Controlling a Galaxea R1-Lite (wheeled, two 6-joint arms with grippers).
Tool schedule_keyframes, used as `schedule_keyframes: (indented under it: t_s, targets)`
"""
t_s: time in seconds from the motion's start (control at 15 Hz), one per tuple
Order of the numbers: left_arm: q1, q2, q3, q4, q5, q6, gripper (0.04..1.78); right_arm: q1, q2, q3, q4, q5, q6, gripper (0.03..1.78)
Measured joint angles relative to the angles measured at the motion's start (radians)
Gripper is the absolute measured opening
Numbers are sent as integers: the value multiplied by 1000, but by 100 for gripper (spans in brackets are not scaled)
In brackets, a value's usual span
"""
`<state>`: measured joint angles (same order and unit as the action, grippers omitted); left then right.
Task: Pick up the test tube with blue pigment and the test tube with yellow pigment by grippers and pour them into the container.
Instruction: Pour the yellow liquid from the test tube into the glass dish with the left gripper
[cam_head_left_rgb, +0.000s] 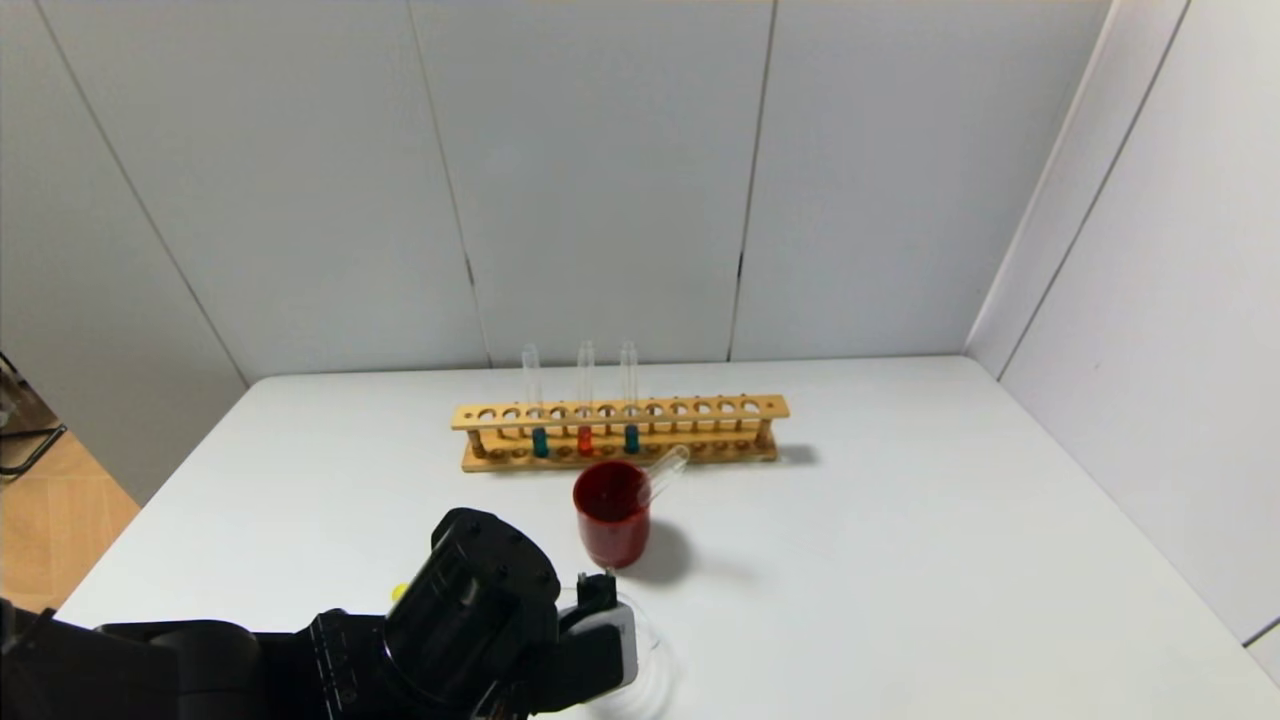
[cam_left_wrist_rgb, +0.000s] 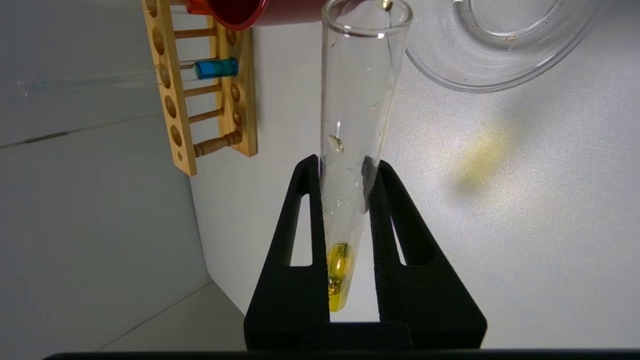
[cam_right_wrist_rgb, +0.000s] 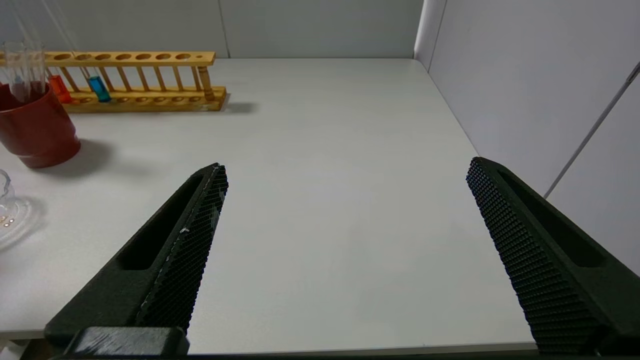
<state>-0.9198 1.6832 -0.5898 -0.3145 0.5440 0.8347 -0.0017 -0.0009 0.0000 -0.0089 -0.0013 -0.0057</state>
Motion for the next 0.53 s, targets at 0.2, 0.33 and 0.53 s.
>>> schedule_keyframes:
  t_s: [0.2,0.33,0.53]
  targets:
    - [2,1,0,0,14,35,30,0,0,0,0,0,0,174]
    - [4,2,0,0,19,46,30,0,0,0,0,0,0,174]
    - [3,5,-5,0,42,53,30,0,0,0,0,0,0,174]
